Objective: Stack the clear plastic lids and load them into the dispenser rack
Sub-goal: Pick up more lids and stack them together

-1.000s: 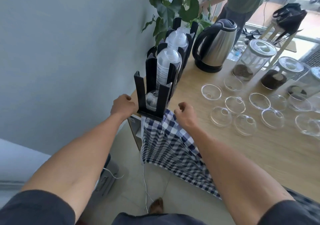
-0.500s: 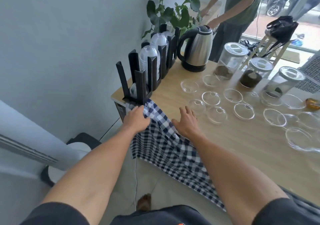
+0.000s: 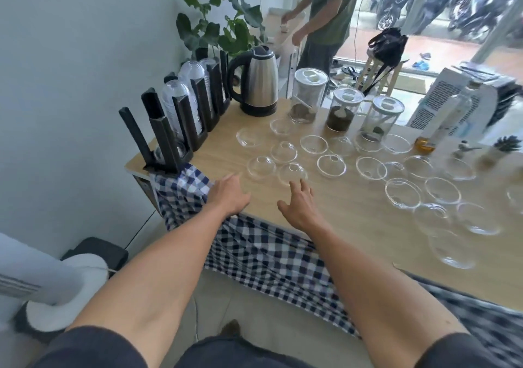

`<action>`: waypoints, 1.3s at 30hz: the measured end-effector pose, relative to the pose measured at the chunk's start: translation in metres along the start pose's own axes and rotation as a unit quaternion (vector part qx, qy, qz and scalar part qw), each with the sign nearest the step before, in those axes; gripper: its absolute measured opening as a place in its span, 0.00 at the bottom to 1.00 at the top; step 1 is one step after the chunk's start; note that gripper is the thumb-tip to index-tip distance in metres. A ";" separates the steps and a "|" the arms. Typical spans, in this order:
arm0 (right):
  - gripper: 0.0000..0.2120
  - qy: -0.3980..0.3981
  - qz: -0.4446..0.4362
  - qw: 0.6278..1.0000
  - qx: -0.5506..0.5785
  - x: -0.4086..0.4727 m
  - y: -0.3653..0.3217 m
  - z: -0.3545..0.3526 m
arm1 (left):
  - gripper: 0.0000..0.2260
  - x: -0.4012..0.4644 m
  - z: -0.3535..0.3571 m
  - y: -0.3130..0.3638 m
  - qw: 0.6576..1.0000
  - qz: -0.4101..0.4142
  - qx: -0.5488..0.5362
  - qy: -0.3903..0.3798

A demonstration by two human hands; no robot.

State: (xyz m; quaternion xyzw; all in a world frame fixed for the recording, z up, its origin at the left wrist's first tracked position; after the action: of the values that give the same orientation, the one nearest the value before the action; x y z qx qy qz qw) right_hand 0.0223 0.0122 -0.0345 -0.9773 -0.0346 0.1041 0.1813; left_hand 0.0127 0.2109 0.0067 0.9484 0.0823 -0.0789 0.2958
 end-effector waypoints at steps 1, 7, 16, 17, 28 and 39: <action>0.34 0.004 0.005 1.000 0.003 0.001 0.005 -0.002 | 0.31 0.003 0.002 0.007 1.000 0.009 0.003 -0.003; 0.32 0.023 0.019 0.999 0.017 0.013 0.018 -0.010 | 0.35 0.031 0.011 0.027 0.999 0.041 -0.001 -0.017; 0.33 0.051 0.026 0.997 0.054 0.066 0.014 0.001 | 0.28 0.091 0.020 0.025 0.995 0.093 -0.002 -0.033; 0.32 0.049 0.030 0.997 0.051 0.072 0.014 0.004 | 0.27 0.097 0.022 0.024 0.994 0.099 0.002 -0.038; 0.21 0.190 0.043 0.981 0.017 0.097 0.009 0.011 | 0.17 0.143 0.038 -0.005 0.982 0.180 -0.011 -0.054; 0.37 0.179 0.067 0.978 0.086 0.170 -0.029 -0.006 | 0.26 0.160 0.003 -0.041 0.969 0.244 -0.007 -0.042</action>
State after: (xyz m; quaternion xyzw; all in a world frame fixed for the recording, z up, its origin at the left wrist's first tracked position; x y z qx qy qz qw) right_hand 0.1890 0.0552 -0.0506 -0.9609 0.0729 -0.0585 0.2607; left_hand 0.1594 0.2600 -0.0504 0.9335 -0.1638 -0.0433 0.3159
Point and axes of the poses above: each hand's wrist, its own x-axis towards the middle knuckle, its own z-axis out of the palm, y = z × x, the point moved 3 cm from there along x, towards the middle knuckle, and after that the axes turned 11 degrees about -x, right-handed, at the moved point
